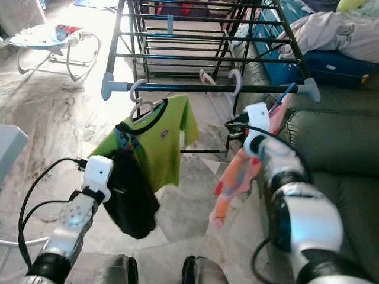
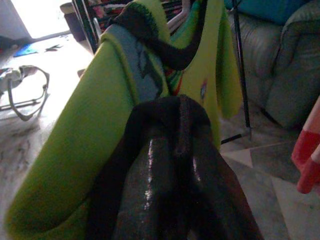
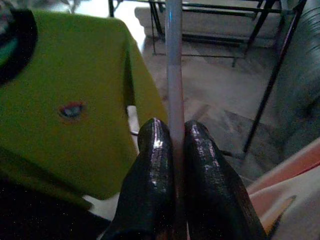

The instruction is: Hang hanger

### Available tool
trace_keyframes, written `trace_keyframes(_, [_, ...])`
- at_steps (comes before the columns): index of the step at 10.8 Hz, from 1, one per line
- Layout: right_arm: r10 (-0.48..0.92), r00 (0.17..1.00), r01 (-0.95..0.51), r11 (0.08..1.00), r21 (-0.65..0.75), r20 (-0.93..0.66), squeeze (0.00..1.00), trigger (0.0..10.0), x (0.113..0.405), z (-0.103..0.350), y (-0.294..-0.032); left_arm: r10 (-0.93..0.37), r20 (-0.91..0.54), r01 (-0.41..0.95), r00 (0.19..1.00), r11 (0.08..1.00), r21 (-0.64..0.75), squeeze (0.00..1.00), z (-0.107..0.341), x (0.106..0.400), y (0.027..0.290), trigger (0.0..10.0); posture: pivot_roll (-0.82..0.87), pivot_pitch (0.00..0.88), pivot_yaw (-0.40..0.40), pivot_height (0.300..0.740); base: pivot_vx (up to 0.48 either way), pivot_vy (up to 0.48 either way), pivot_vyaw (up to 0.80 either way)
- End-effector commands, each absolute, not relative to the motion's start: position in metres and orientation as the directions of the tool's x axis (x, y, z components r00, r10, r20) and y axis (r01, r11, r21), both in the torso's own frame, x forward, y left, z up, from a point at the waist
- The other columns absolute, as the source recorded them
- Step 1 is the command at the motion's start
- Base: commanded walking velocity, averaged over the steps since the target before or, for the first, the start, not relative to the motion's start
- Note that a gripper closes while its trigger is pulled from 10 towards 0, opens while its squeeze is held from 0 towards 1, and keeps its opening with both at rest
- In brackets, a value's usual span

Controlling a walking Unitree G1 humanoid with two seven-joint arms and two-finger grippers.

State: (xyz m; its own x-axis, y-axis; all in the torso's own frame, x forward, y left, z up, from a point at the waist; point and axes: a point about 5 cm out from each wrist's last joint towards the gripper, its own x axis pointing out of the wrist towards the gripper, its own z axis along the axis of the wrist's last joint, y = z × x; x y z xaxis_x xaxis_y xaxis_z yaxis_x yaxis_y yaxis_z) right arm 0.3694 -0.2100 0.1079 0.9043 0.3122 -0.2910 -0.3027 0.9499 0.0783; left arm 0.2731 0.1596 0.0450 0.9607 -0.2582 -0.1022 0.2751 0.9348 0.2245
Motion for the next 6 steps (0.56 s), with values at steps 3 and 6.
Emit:
trace_keyframes(3, [0.368,0.894,-0.347,0.929,0.126,-0.255,0.00,0.0,0.356,0.093,-0.206,-0.286,-0.085,0.298,0.955,0.924,0.240,0.00,0.049,0.270,0.155,10.0,0.07,0.114,-0.088,0.740,0.000,0.000,0.00])
trace_keyframes(6, [0.320,0.931,-0.334,0.940,-0.062,-0.174,0.00,0.0,0.349,0.109,-0.221,-0.306,-0.115,0.325,0.945,0.917,0.233,0.00,0.044,0.266,0.151,10.0,0.04,0.107,-0.065,0.740,0.000,0.000,0.00])
